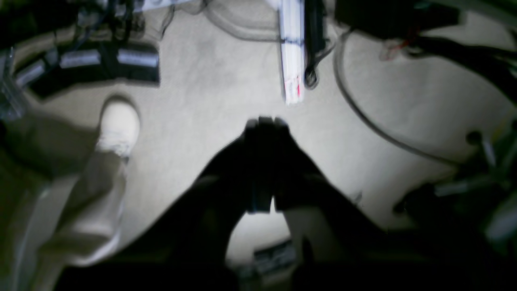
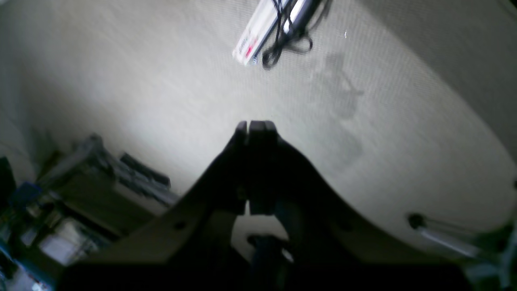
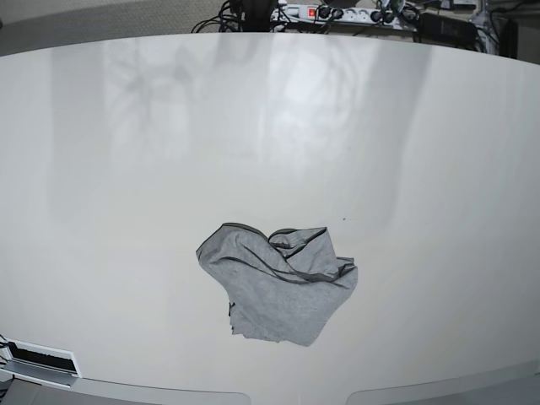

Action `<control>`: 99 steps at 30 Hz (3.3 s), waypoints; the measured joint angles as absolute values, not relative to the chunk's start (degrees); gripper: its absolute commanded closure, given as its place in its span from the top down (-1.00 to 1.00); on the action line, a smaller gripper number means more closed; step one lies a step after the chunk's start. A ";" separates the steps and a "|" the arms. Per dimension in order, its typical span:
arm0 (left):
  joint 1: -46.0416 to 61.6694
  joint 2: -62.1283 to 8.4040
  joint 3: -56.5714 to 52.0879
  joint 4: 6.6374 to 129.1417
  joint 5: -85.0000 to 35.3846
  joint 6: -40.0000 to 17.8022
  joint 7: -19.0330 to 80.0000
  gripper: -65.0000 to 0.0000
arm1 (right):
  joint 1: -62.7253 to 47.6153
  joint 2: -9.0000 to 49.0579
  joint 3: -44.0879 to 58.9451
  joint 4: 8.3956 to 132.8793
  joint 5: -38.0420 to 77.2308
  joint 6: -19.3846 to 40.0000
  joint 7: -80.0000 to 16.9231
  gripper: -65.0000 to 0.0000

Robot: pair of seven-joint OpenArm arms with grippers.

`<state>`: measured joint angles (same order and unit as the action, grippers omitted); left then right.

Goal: Layout the t-shirt on the table in an organized manner, then fold the t-shirt properly

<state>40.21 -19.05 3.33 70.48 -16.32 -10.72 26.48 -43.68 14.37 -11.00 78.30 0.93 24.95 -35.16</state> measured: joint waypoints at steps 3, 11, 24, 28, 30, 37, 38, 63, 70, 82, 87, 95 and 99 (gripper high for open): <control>44.69 -21.52 2.96 81.34 -16.51 -10.92 30.57 -1.00 | -49.91 17.30 -11.07 91.09 1.32 20.88 -39.35 -1.00; 54.50 -24.97 -9.17 107.79 -16.38 -10.83 32.71 -1.00 | -64.62 23.81 -10.79 122.91 -2.55 12.99 -42.24 -1.00; 38.65 -27.66 -17.98 121.03 -21.71 -15.05 29.80 -1.00 | -48.62 24.12 -10.98 134.02 -10.44 13.63 -26.76 -1.00; 31.75 -27.53 -18.02 120.25 -21.69 -15.03 29.74 -1.00 | -39.68 23.99 -11.00 134.02 -8.91 13.32 -25.87 -1.00; 29.50 -27.46 -18.02 119.72 -21.71 -15.14 29.63 -1.00 | -36.16 23.97 -11.03 134.02 -8.54 13.19 -22.35 -1.00; 22.72 -27.44 -18.02 109.16 -22.31 -15.09 29.52 -1.00 | -21.17 22.22 -11.11 118.74 2.61 20.58 -20.21 -1.00; 21.52 -27.49 -18.02 106.83 -23.24 -15.33 29.67 -1.00 | -18.44 21.50 -11.09 115.66 3.86 22.09 -20.14 -1.00; 6.63 -27.29 -10.31 87.15 -25.30 -20.18 29.87 -1.00 | 29.63 4.12 -21.61 44.34 0.89 22.52 -15.66 -1.00; 6.48 -27.49 -10.28 87.15 -25.23 -20.21 29.89 -1.00 | 31.29 4.12 -21.34 49.67 -0.62 28.95 -17.17 -1.00; 6.50 -28.38 -10.31 87.15 -25.30 -21.06 29.95 -1.00 | 27.83 3.05 -19.38 57.93 7.07 26.83 -23.92 0.24; 6.50 -28.38 -10.31 87.15 -25.34 -21.06 30.00 -1.00 | 27.18 1.91 -19.38 45.28 -0.51 22.44 -13.17 -0.06; 6.50 -28.38 -10.31 87.15 -26.22 -21.06 30.00 -1.00 | 27.49 1.72 -19.38 42.13 -6.20 17.98 -10.28 -0.61; 6.50 -28.38 -10.31 87.15 -26.20 -21.06 30.00 -1.00 | 27.64 1.80 -19.38 42.15 -6.52 21.15 -10.98 -1.00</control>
<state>6.50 -28.38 -10.31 87.15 -26.20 -21.06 30.00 27.64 1.80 -19.38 42.15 -6.52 21.15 -10.98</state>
